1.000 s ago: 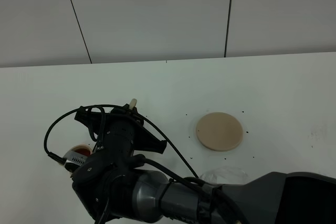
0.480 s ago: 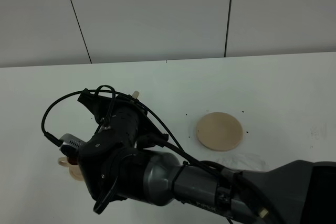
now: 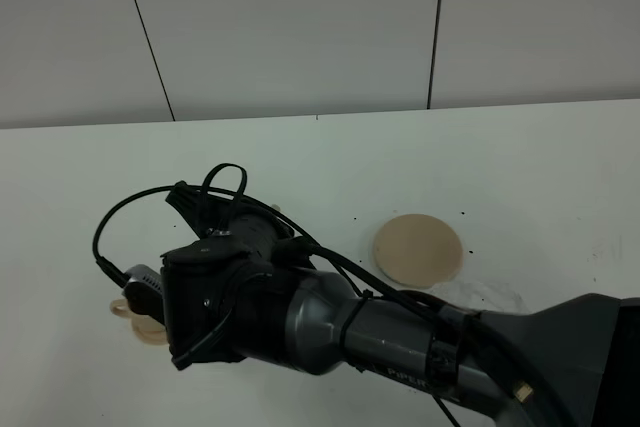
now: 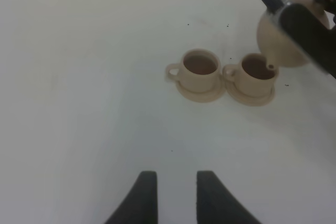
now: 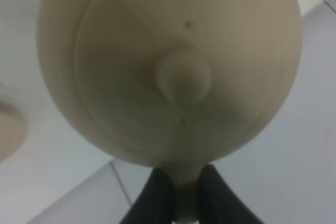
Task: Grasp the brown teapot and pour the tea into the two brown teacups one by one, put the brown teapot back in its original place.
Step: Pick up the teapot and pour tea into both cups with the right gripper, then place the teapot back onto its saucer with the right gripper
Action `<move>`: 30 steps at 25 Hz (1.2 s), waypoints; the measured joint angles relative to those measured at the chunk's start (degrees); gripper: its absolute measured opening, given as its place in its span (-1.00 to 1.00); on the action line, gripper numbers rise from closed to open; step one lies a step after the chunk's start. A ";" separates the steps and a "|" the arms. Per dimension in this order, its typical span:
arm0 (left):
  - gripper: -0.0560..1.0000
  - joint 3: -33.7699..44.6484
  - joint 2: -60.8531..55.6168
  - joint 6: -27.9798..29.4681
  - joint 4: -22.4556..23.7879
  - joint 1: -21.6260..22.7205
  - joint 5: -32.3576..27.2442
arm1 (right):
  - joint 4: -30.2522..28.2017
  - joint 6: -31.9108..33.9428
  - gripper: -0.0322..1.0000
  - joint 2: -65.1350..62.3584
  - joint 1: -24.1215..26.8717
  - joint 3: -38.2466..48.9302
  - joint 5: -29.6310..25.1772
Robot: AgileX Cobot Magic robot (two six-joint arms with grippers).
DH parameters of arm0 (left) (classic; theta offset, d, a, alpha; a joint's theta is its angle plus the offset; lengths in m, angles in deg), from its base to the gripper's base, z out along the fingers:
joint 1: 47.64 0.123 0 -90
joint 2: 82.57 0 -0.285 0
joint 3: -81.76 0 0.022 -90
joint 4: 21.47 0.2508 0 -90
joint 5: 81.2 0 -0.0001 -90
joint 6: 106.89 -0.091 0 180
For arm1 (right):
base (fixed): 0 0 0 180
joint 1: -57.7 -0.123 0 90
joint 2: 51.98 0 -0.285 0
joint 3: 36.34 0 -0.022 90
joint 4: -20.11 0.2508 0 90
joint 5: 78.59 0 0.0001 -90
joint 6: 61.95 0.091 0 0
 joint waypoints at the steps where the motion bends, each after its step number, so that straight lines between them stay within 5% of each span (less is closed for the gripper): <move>1: -0.41 0.00 0.00 0.00 0.00 0.00 0.00 | 1.66 -1.22 -0.75 0.00 0.19 -0.42 -1.07; 13: -0.41 0.00 0.00 0.00 0.00 0.00 0.00 | 28.88 -19.33 -0.75 0.00 4.29 -12.43 -11.70; 30: -0.41 0.00 0.00 0.00 0.00 0.00 0.00 | 38.98 -15.98 -0.75 0.00 7.90 -12.73 -12.61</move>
